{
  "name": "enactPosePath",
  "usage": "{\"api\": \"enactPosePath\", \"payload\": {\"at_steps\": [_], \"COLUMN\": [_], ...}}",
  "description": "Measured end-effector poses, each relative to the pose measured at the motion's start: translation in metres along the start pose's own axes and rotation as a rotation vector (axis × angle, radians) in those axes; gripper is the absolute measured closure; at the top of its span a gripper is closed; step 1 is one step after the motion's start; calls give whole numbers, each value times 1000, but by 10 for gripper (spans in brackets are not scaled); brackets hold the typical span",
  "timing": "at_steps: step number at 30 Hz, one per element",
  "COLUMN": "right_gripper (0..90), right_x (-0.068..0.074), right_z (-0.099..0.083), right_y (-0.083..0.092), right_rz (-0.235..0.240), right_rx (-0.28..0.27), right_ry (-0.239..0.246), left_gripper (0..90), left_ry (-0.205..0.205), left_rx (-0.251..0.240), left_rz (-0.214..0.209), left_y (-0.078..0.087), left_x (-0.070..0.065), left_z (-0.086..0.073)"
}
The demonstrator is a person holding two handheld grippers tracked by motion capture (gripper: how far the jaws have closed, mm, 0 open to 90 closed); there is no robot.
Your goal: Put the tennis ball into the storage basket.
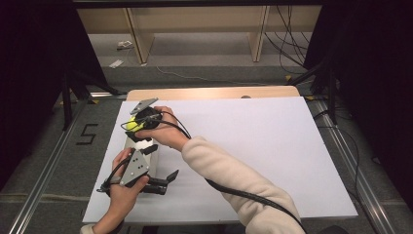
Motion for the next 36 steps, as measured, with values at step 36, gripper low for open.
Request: {"api": "enactPosePath", "payload": {"at_steps": [36], "right_gripper": [260], "right_x": [0], "right_z": [-14], "right_y": [-10], "right_rz": [25], "right_rx": [59], "right_ry": [-15], "left_gripper": [0], "left_ry": [1], "left_rx": [1], "left_rz": [0], "left_y": [0], "left_x": [0], "left_z": [0]}}
Point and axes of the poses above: each handheld gripper's, and its own axes: y roughly backward along the jaws, z roughly out of its top, x roughly to its left, the point moved 1 cm from there along -y, roughly forward along the jaws, and after that the axes turned 11 degrees about -z, right-handed, at the moved point
